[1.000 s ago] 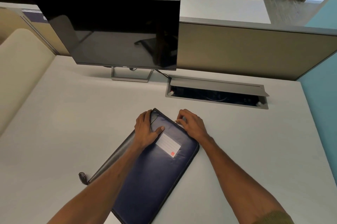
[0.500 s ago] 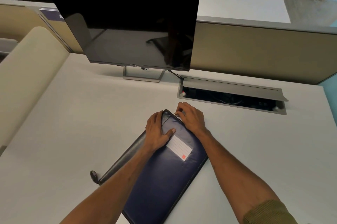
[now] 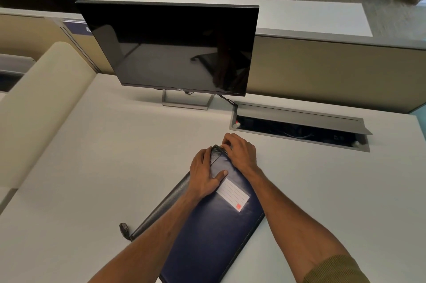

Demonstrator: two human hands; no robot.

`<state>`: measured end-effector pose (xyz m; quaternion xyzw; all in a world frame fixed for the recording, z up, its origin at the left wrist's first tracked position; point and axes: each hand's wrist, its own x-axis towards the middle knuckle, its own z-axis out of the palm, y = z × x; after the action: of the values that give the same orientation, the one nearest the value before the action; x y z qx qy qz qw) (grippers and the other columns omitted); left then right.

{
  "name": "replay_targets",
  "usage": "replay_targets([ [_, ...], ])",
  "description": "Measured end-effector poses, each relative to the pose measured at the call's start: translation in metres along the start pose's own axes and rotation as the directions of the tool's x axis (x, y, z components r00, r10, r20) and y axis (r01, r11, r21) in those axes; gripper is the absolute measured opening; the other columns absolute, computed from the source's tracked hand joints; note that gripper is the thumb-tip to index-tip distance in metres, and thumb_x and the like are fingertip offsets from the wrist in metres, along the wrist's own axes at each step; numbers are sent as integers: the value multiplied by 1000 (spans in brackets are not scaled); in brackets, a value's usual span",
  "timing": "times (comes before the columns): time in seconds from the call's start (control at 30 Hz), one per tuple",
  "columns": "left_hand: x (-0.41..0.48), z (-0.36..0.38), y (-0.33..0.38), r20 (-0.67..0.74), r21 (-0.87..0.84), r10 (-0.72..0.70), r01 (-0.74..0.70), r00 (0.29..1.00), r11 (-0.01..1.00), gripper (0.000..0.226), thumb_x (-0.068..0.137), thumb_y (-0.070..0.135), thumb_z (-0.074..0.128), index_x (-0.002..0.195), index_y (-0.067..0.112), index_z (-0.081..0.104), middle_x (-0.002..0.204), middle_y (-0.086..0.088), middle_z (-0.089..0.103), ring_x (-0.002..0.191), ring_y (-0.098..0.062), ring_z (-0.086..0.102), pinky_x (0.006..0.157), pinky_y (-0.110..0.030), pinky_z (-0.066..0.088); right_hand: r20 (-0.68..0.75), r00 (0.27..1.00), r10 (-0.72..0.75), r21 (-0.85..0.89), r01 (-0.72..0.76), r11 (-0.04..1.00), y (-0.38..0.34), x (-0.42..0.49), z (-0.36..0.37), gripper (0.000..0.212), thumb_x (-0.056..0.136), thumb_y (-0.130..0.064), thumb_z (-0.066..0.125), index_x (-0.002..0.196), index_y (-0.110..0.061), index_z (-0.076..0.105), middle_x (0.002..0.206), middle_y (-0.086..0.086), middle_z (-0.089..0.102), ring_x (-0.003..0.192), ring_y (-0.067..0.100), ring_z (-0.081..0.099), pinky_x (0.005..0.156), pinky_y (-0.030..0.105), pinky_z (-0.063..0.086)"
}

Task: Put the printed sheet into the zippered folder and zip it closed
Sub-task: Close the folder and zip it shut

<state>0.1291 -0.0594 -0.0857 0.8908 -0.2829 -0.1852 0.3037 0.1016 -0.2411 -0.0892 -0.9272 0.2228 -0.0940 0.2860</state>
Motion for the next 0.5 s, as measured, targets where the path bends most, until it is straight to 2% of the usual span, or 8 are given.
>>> replay_targets([
  [0.07,0,0,-1,18,26,8,-8,1000,1000,108,83,85,44,165,16,31,164,-10,40,148,-31,42,122,-55,35,4,1000,14,5,-14,1000,-2,-1,-3,3,101,-34,65,100,-31,64,98,-10,72,83,19,68,78,41,60],
  [0.13,0,-4,-3,45,66,-3,0,999,998,114,83,87,40,168,15,24,169,-11,34,152,-31,37,124,-53,31,-4,997,73,16,-73,997,-5,-2,-9,19,102,-29,66,121,-29,70,114,-5,77,98,22,73,89,41,61],
  [0.2,-4,-10,-7,64,106,-23,16,998,994,116,81,89,36,170,15,19,173,-10,28,155,-30,32,126,-52,27,-48,988,144,27,-143,989,-7,-9,-18,27,103,-24,66,130,-24,70,121,-1,77,105,22,73,92,39,59],
  [0.3,-12,-23,-12,77,147,-63,51,995,988,112,80,85,34,168,16,25,172,-9,30,156,-31,32,125,-51,28,-161,963,216,37,-212,976,-11,-37,-29,17,105,-21,63,116,-18,74,115,1,76,96,22,73,79,30,56],
  [0.4,-27,-40,-15,97,174,-93,75,991,982,100,83,75,45,164,19,32,168,-7,34,152,-32,36,121,-52,35,-243,921,305,43,-304,952,-21,-82,-36,14,104,-28,63,101,-18,73,99,-1,74,80,17,69,66,24,50],
  [0.5,-48,-50,-25,82,185,-137,120,987,975,80,93,58,60,160,21,38,161,-6,38,145,-32,41,115,-53,38,-285,850,443,61,-445,893,-29,-130,-39,33,102,-37,60,74,-19,65,74,-2,69,61,18,61,55,26,44],
])
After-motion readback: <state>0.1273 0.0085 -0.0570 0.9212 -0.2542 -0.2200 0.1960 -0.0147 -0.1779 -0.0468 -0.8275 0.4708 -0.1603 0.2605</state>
